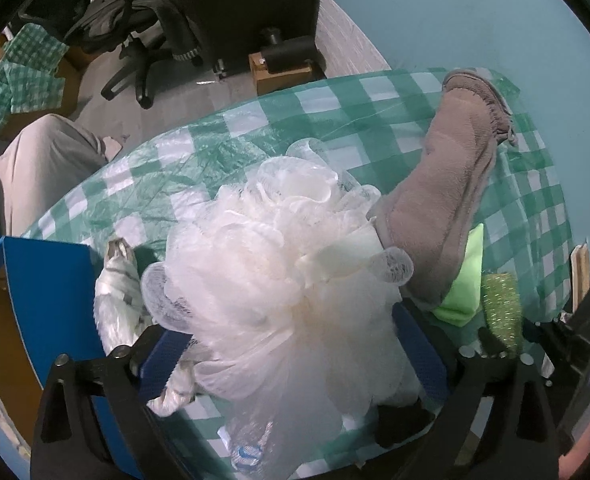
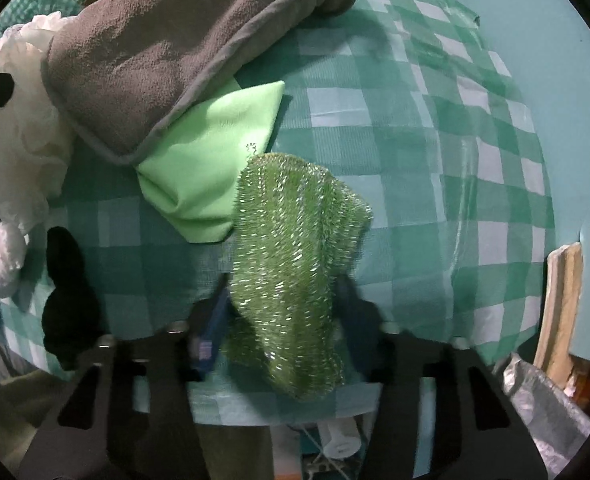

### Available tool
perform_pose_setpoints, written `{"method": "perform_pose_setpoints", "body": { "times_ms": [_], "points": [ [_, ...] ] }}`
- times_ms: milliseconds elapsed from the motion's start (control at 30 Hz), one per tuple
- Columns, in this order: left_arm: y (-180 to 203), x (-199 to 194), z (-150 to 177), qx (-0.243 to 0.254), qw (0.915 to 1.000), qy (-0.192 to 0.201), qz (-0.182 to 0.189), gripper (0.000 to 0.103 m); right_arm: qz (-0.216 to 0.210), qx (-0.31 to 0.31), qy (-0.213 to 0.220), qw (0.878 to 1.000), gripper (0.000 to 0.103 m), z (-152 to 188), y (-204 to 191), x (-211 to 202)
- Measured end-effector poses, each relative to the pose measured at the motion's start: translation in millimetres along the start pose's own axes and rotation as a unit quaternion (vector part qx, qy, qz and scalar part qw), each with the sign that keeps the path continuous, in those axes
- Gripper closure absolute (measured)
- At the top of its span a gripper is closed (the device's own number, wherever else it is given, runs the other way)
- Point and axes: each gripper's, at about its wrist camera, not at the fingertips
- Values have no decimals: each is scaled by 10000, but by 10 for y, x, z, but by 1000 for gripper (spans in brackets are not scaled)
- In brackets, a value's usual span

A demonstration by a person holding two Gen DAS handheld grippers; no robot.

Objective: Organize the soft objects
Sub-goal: 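Grasp the white mesh bath puff with left tool while right tool grasps green glittery scrubber, then lift the bath puff and scrubber and carry both over the cardboard box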

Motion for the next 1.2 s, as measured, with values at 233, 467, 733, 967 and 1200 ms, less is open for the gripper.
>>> {"method": "perform_pose_setpoints", "body": {
  "times_ms": [233, 467, 733, 967, 1200],
  "points": [
    [60, 196, -75, 313, 9991, -181, -243, 1, -220, 43, -78, 9997, 77, -239, 116, -43],
    [108, 361, -117, 650, 9961, -134, -587, 1, -379, 25, 57, 9993, 77, -255, 177, -199],
    [91, 426, -125, 734, 9952, -28, -645, 10, -419, 60, 98, 9991, 77, -179, -44, -392],
    [-28, 307, -77, 663, 9967, 226, -409, 36, -452, 80, 184, 9988, 77, -250, -161, -498],
    [-97, 93, 17, 506, 9975, 407, -282, 40, -537, 59, 314, 9980, 77, -140, -278, -627]
  ]
}}
Point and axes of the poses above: each gripper's, at about its wrist camera, not at the fingertips, and x roughly the way its jaws point, y to its right, z to its underside, and after that the axes turned 12 degrees about x, right-handed
